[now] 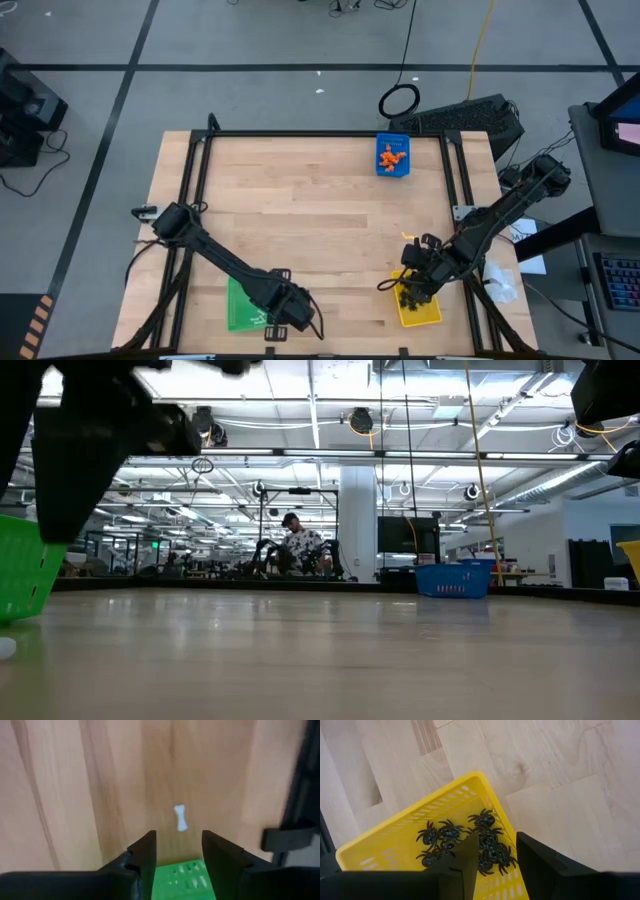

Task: Sort Halloween decoration
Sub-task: Put the white bone toy into the green bin

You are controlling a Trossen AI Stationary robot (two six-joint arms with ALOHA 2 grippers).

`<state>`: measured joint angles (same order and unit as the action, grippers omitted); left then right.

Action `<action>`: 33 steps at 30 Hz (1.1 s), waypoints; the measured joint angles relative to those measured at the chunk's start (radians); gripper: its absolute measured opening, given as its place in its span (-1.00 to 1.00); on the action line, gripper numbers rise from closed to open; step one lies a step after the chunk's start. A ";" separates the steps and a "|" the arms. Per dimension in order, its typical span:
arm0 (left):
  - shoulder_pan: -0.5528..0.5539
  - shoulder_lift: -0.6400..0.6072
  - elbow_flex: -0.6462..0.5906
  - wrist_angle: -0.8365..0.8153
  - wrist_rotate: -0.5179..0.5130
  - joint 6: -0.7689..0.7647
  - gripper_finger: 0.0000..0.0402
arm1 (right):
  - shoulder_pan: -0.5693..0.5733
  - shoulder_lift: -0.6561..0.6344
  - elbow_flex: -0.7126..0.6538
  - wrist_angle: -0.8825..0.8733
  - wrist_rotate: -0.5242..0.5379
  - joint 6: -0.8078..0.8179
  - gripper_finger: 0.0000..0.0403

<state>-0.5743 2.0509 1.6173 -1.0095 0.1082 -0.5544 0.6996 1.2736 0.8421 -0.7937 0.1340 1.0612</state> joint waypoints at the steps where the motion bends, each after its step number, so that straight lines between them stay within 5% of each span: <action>1: 0.000 0.009 0.000 -0.004 0.002 -0.014 -0.24 | 0.000 0.000 0.000 0.000 0.001 0.000 -0.39; 11: -0.006 0.055 0.000 0.019 0.017 -0.093 -0.24 | 0.000 0.000 0.000 0.000 0.001 0.000 -0.39; 33: -0.037 0.087 -0.072 0.143 -0.054 -0.057 -0.76 | 0.000 0.000 0.000 0.010 0.027 -0.007 -0.39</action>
<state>-0.6108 2.1380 1.5452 -0.8665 0.0544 -0.6109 0.6994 1.2739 0.8417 -0.7838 0.1612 1.0541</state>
